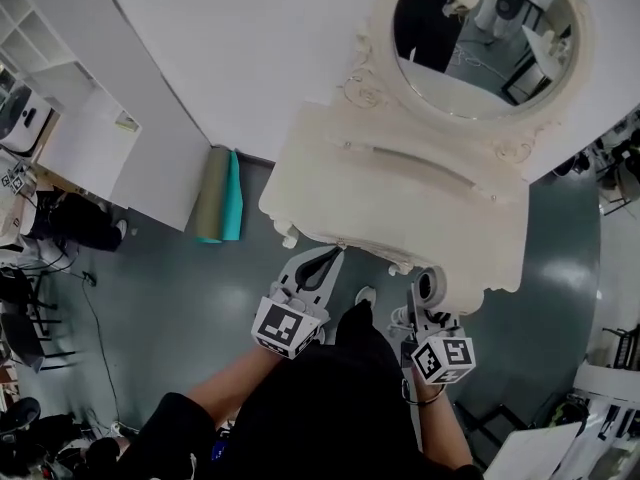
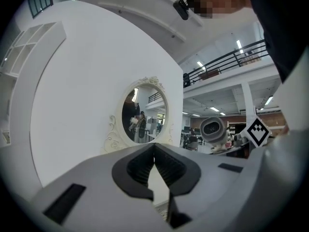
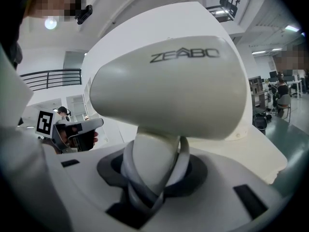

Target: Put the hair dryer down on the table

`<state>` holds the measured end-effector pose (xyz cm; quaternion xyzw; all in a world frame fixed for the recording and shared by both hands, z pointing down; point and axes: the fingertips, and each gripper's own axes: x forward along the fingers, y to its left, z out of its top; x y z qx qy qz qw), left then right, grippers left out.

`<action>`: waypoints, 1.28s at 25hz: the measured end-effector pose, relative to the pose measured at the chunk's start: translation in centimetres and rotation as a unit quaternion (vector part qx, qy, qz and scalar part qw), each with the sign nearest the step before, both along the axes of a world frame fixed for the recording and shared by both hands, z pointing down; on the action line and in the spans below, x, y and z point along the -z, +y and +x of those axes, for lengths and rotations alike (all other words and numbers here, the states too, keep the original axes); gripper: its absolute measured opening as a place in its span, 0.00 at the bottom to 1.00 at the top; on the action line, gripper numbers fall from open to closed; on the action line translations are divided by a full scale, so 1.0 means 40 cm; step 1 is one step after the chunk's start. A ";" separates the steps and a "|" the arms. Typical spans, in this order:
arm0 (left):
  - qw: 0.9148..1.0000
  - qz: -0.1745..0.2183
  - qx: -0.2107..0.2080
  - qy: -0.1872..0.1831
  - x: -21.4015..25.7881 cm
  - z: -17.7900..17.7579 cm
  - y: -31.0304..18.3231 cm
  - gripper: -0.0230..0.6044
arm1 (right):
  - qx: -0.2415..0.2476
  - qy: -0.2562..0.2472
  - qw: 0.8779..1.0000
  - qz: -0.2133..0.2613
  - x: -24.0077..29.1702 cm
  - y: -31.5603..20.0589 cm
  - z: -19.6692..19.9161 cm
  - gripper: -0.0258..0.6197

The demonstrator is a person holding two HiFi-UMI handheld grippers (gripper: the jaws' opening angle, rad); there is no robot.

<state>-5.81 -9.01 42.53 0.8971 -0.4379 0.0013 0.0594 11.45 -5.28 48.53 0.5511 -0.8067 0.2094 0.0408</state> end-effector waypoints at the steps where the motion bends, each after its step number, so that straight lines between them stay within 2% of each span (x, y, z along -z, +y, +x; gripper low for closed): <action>1: 1.000 0.001 0.000 -0.001 0.000 0.016 -0.020 0.06 | 0.003 -0.001 1.000 -0.005 -0.007 -0.022 0.008 0.29; 6: 1.000 -0.005 0.012 0.005 -0.012 0.097 -0.114 0.06 | 0.024 -0.007 0.999 -0.030 -0.045 -0.133 0.053 0.29; 11: 1.000 -0.010 0.025 -0.006 -0.028 0.180 -0.190 0.06 | 0.036 -0.021 0.998 -0.050 -0.088 -0.246 0.122 0.29; 15: 1.000 -0.002 0.026 -0.002 -0.036 0.242 -0.244 0.06 | 0.061 -0.009 0.996 -0.060 -0.127 -0.329 0.166 0.29; 18: 0.999 -0.001 0.045 0.012 -0.033 0.256 -0.292 0.06 | 0.081 0.008 0.994 -0.073 -0.149 -0.380 0.183 0.29; 25: 0.999 0.002 0.042 -0.001 -0.062 0.279 -0.332 0.06 | 0.094 0.010 0.989 -0.110 -0.235 -0.453 0.192 0.29; 29: 0.999 -0.017 0.045 -0.009 -0.115 0.276 -0.339 0.06 | 0.106 0.020 0.984 -0.139 -0.309 -0.490 0.191 0.29; 32: 0.998 -0.026 0.051 -0.007 -0.124 0.273 -0.345 0.06 | 0.126 0.047 0.979 -0.156 -0.359 -0.515 0.187 0.29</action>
